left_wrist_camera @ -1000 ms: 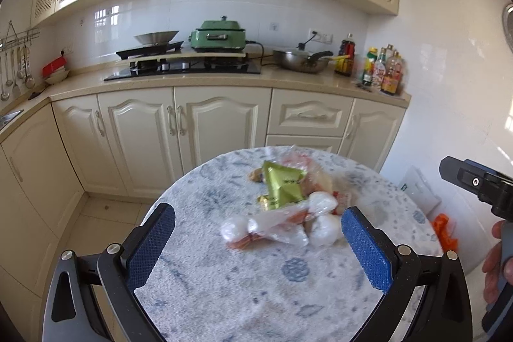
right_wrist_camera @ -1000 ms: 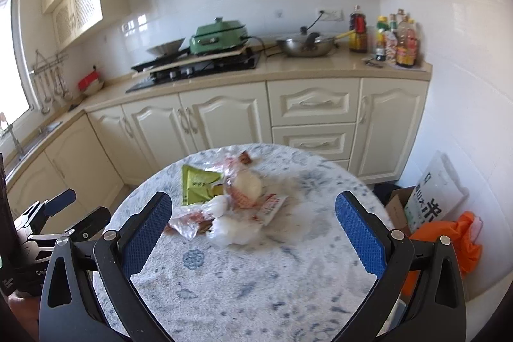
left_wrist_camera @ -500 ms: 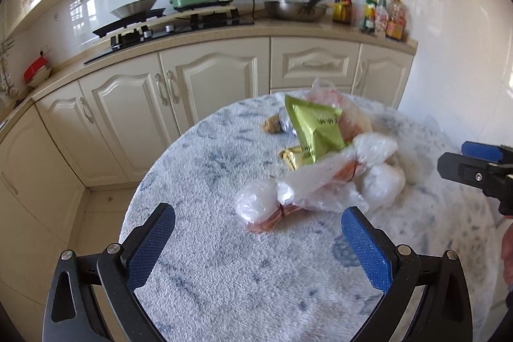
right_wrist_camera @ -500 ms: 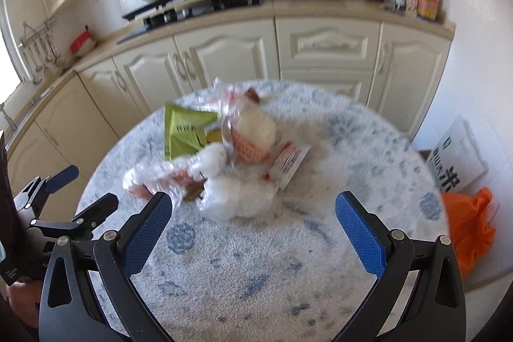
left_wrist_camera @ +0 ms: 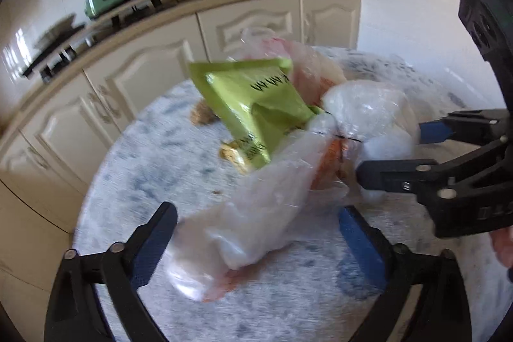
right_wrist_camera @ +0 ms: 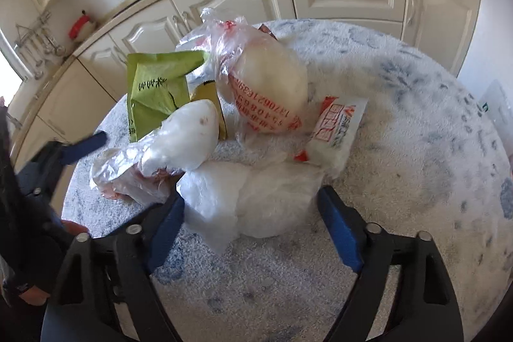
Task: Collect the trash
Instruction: 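Grasp the white plastic bag with the left tool while the right tool grasps the white bun bag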
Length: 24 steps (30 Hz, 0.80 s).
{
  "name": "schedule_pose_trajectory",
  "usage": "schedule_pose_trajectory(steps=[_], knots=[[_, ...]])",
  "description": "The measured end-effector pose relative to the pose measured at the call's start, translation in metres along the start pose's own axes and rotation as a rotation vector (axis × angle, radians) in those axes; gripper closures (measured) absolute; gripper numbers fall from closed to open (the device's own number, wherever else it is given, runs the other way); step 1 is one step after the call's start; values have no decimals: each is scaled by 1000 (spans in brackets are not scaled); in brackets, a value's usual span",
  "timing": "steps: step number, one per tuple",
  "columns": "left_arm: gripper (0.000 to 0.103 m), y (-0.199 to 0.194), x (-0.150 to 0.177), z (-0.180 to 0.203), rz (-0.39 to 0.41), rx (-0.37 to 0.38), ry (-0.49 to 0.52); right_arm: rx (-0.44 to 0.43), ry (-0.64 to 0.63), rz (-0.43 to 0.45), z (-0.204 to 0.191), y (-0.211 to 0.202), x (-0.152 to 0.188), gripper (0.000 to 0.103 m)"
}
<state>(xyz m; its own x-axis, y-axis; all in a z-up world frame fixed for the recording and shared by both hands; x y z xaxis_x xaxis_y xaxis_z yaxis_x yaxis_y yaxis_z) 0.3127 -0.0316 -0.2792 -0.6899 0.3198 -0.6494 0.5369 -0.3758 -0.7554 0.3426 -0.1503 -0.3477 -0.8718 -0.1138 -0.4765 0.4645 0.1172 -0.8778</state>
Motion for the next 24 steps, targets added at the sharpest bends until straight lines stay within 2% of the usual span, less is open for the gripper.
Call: schedule_pose_trajectory(steps=[1,2,3,4,7,8,9,10,12,14,15,16,17,18,21,24], knots=[[12,0,-1,-1,11,13,-14,0,-7,1,1,-1,2,54],[16,0,0,-1,16,22,-21,-3,-3,0,3,-3,4,60],[25,-1,0,-2,17,31,-32,-6,3,-1,7,-4,6,68],[34,-2,1,-4,21,38,-45,-3,4,0,9,-6,8,69],[40,-9,4,-9,21,57,-75,4,-1,-2,17,-11,14,69],[40,-9,4,-9,22,58,-69,5,2,-1,19,-13,16,69],[34,-9,3,-8,27,49,-59,9,4,0,21,-15,16,67],[19,-10,4,-7,32,35,-43,12,9,3,24,-17,16,61],[2,-8,2,-6,38,-7,-11,6,16,11,25,-20,13,50],[4,-5,0,0,31,-18,19,0,9,25,23,-23,9,44],[16,-1,-3,0,29,9,20,-5,3,35,20,-23,5,40],[41,1,-4,2,20,41,9,-12,-6,38,16,-22,1,38],[50,7,-4,1,-2,75,-14,-18,-14,36,13,-20,-1,38],[51,9,-4,-2,-8,78,-33,-31,-24,32,8,-16,-4,38],[69,5,-1,-7,-9,103,-78,-92,-29,21,-6,-8,-11,38],[72,-6,11,-15,2,119,-165,-145,-8,17,-14,-3,-16,38]])
Point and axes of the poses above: each gripper's, at about its wrist camera, not at the fingertips, and y roughly the way its jaws point, z to its right, x to its underside, the point moved 6 cm from there along y, roughly the way its jaws point, and after that the axes turned 11 degrees about x, right-handed, at the moved point
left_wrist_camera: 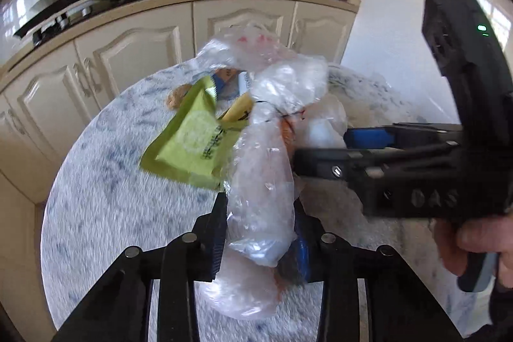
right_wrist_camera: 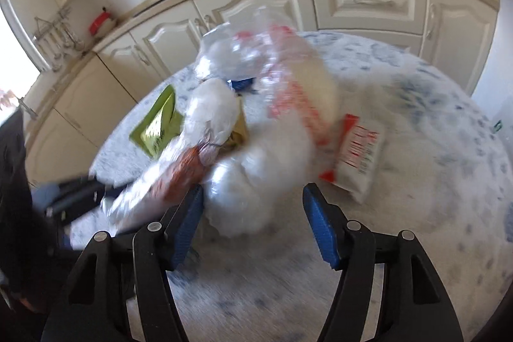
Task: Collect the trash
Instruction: 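Grasp the white plastic bag with the left tool while the right tool grasps the white bun bag, then carry both plastic bags with both tools over the blue bin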
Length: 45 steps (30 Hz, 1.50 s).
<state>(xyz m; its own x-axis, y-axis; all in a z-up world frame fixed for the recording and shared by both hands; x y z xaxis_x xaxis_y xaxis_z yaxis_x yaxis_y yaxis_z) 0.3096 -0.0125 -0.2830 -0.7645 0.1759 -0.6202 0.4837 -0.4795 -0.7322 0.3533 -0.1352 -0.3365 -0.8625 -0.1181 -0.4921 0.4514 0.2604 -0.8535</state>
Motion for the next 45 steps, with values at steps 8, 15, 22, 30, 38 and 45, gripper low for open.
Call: schedule_pose_trajectory(steps=[8,15,22,30,38,45], knots=[[73,-20,21,-5,30,-16,-104,-72,65,-5,2,6,1,60],[74,-41,29,18,71,-8,-124,-48,83,52,23,-37,28,61],[74,-62,23,55,136,-17,-83,5,122,115,57,-87,45,61],[74,-81,5,115,200,15,7,66,177,204,100,-149,58,61],[74,-80,-17,188,223,87,108,143,255,287,156,-210,76,61],[74,-68,-34,256,223,174,201,257,359,357,223,-265,104,61]])
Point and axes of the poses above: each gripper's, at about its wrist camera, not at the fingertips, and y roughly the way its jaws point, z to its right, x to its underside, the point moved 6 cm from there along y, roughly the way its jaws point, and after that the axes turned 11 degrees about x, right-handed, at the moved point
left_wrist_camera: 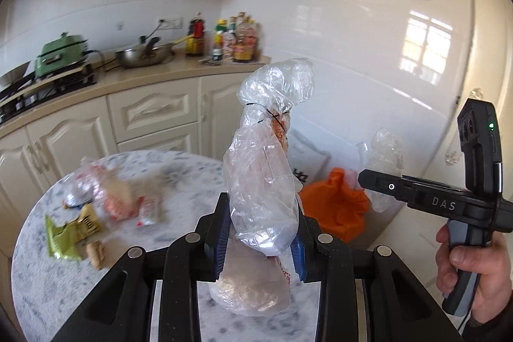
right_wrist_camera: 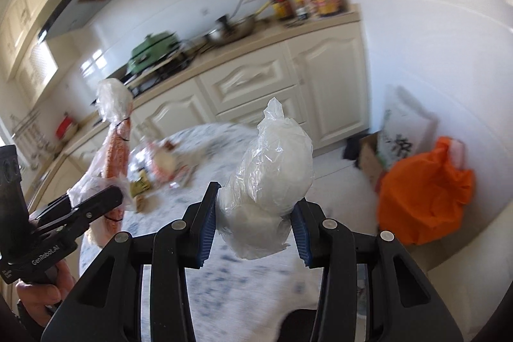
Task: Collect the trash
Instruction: 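Carry both plastic bags with both tools over the blue bin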
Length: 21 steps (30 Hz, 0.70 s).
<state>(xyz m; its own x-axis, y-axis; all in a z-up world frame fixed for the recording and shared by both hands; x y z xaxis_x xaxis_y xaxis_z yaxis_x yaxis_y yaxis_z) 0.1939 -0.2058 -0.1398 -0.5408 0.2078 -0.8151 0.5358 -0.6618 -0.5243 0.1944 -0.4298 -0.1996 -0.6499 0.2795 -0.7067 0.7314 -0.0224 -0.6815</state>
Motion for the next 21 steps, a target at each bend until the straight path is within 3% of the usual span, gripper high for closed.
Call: schedule_pose_trajectory(steps=[10,21], knots=[[74,86,-12,72,-108,175,54,195,169,-3,122,-20,18,61],[74,204,8,123,-342,270,43,242,291,-163,192,38,71,61]])
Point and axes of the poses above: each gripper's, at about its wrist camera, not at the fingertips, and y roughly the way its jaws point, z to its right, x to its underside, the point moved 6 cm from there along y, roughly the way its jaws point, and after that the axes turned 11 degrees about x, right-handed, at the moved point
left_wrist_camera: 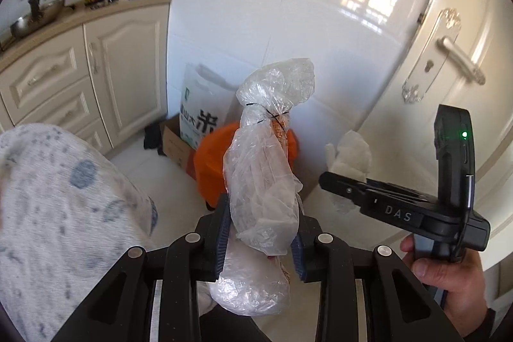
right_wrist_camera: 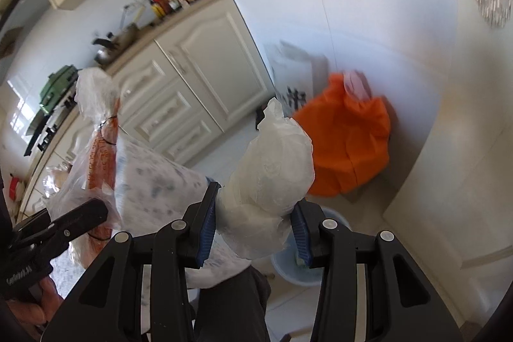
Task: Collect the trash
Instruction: 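Carry both plastic bags with both tools over the blue bin, then open both tools to drop the plastic bags into the bin, then return both open tools to the table pile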
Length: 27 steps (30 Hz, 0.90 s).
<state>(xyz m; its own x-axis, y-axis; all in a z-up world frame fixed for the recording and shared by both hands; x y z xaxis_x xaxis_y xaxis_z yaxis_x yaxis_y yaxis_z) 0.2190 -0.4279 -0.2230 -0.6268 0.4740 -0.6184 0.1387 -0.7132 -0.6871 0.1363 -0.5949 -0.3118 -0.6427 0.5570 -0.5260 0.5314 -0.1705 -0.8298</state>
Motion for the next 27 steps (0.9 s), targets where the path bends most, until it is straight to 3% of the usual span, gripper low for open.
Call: schedule_pose_trajectory(steps=[9,13,14,18,19,27], knots=[[69,95,-11,-10,-171,-11,-40,12,70,-118,26,63,18,58],[36,116,-20,-5,-205,-43,-30,29,108,-154,40,81,24,51],[34,116,-21,-2,-200,-53,-27,29,123,-161,44,84,25,49],[14,107,-20,4,-173,-85,-14,44,157,-165,54,86,30,8],[10,103,-18,6,-161,-97,-6,45,162,-167,55,87,31,2],[1,58,7,16,-98,-163,40,74,184,-175,57,77,40,0]])
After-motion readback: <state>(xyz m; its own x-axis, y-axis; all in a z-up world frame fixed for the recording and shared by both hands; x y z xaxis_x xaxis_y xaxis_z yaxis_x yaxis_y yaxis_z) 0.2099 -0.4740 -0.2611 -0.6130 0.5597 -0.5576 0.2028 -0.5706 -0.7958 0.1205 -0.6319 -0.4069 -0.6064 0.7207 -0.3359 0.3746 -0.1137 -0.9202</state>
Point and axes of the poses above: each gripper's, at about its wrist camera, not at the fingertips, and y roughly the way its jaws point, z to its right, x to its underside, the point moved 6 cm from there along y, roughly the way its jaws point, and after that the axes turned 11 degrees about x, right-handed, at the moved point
